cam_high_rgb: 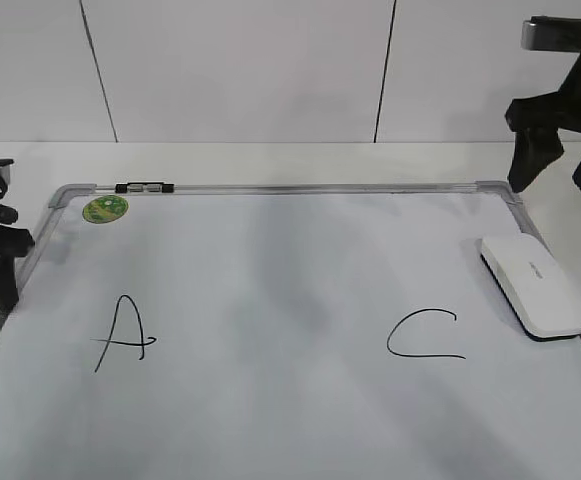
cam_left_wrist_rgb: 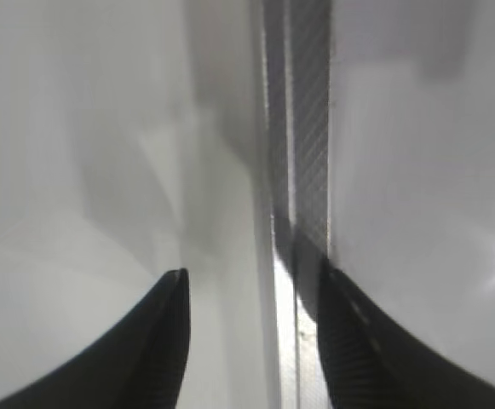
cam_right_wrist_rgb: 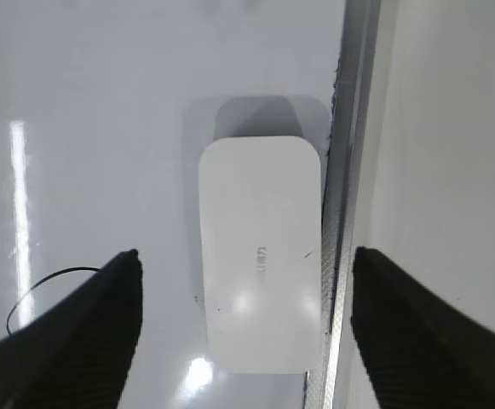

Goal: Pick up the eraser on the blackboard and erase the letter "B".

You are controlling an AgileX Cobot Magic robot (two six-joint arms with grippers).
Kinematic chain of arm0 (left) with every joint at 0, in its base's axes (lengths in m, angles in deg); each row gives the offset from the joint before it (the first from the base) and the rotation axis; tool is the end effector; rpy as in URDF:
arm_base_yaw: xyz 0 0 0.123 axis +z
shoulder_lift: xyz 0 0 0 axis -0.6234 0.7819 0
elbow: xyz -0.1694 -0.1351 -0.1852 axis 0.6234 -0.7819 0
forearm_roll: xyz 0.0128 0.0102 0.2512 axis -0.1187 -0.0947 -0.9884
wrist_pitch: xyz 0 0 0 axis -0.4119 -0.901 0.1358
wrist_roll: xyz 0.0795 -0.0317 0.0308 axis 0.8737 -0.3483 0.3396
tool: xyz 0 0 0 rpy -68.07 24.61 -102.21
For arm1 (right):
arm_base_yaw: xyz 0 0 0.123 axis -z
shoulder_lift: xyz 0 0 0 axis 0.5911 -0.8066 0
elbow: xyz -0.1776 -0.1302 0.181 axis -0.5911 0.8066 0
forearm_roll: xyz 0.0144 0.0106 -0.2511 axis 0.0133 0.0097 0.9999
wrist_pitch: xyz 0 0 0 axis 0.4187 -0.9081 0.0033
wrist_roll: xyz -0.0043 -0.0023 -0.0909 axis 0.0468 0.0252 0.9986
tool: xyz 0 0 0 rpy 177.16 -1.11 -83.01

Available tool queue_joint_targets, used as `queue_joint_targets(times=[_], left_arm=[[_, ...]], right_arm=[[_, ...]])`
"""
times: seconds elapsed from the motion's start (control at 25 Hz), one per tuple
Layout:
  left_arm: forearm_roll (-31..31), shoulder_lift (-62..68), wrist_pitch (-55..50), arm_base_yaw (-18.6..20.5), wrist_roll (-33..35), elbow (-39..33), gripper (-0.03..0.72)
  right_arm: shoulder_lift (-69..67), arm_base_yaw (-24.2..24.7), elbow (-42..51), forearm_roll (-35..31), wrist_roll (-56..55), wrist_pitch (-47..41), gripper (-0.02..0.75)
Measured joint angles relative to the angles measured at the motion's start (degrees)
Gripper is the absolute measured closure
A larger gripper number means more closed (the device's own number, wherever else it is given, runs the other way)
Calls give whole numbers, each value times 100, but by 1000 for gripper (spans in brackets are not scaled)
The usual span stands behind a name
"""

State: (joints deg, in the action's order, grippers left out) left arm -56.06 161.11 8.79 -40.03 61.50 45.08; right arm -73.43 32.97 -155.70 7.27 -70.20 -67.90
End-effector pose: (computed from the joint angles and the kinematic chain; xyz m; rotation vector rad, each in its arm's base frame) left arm 0.3603 -0.0190 0.1530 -0.0938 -3.1053 0.1675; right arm 0.3788 0.0279 0.2806 -0.1086 2.9411 0.1086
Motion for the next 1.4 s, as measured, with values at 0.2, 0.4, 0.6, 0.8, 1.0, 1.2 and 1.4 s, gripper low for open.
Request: queue_joint_targets(times=[0.2,0.4,0.6,0.8,1.0,1.2,1.4], left_arm=[[9,101,-829,0,13,620,309],[-2,66,-1115,0,22,1161,322],[-2,-672,-1138,0,22,824,385],[-79,-2000,-1224,0,22,-35,399],[-114,-3408,-1272,0,22,-550,400],[-114,-4798,-1314,0,22,-931,403],[-9,-6144,-1414,0,22,-1313,419]], right_arm=[[12,0,0,0,-9,-3,153],[307,0,0,-11,-23,-13,153],[1016,0,435,-37,-23,-13,160],[2195,0,1402,-47,-103,-26,165],[3604,0,2380,-47,-123,-53,166],[5154,0,3183,2,-112,-89,166],[6811,0,4032,172,-90,380,166]])
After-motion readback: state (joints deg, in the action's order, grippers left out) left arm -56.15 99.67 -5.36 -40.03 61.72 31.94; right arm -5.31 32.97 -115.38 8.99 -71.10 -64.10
